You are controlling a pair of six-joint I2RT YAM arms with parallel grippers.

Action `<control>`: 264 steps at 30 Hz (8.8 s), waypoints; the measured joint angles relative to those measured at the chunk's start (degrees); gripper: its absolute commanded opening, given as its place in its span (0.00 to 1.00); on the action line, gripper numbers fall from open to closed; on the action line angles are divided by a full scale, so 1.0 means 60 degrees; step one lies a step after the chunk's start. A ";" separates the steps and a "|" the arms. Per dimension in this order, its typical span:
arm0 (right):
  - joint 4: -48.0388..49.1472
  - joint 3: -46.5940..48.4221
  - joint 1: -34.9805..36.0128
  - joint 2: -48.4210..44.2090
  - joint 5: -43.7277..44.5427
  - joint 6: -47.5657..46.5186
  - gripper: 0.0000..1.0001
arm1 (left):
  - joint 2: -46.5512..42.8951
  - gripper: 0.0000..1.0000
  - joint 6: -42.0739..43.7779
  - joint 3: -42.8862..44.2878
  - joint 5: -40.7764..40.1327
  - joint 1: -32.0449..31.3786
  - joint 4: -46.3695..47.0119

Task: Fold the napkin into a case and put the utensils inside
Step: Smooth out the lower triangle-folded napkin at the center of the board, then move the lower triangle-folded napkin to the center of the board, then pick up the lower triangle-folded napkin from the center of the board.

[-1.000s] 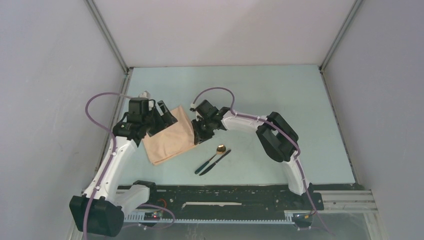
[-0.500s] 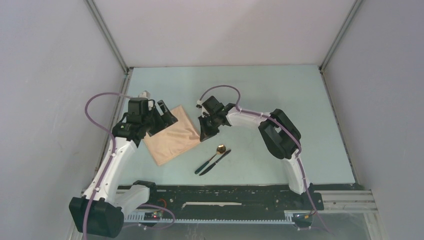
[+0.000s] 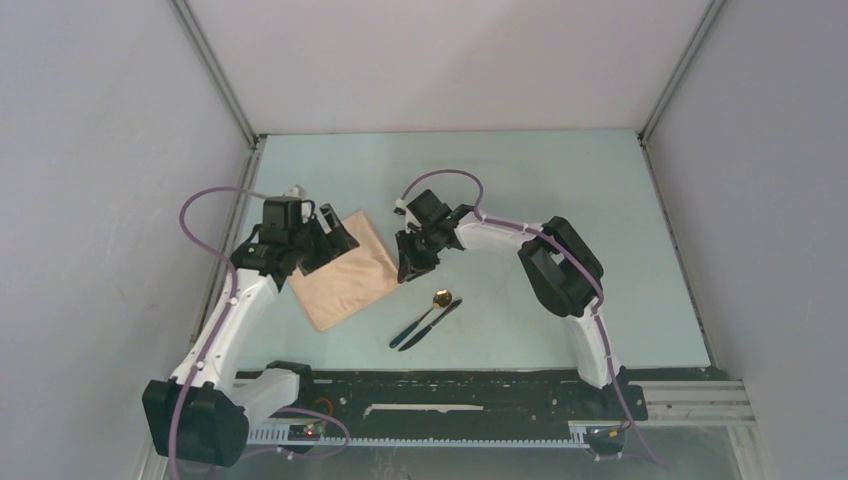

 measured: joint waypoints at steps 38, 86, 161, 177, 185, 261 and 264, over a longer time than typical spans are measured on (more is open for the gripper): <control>0.2936 -0.0765 -0.0565 0.0346 -0.3093 0.1111 0.73 | -0.0900 0.77 -0.1814 -0.2812 -0.0412 0.2335 0.1049; 0.2324 0.8109 -0.0962 0.5719 -0.2102 0.3410 1.00 | 0.5890 0.81 -0.1639 0.0805 0.0994 0.5260 0.2659; 0.3661 -0.1949 -0.1031 0.0342 -0.2626 0.2248 0.12 | 0.1086 0.95 0.1107 0.1818 0.0171 0.0648 -0.0590; 0.1581 -0.0539 -0.2816 0.0539 -0.2732 0.0357 0.33 | 0.1045 0.95 0.0404 0.0299 0.0379 0.2004 0.0029; -0.1191 0.1344 -0.2532 -0.0153 0.0004 -0.1118 0.82 | 0.0481 0.95 -0.0248 -0.1224 0.1195 0.4517 0.0492; 0.2616 -0.0025 0.0160 0.0339 -0.3166 -0.0637 0.00 | 0.3548 0.40 -0.3297 -0.3891 0.3075 0.5366 0.6317; 0.2725 -0.0127 0.0062 0.0335 -0.3184 -0.0590 0.00 | 0.3548 0.29 -0.3297 -0.3515 0.2707 0.5045 0.6040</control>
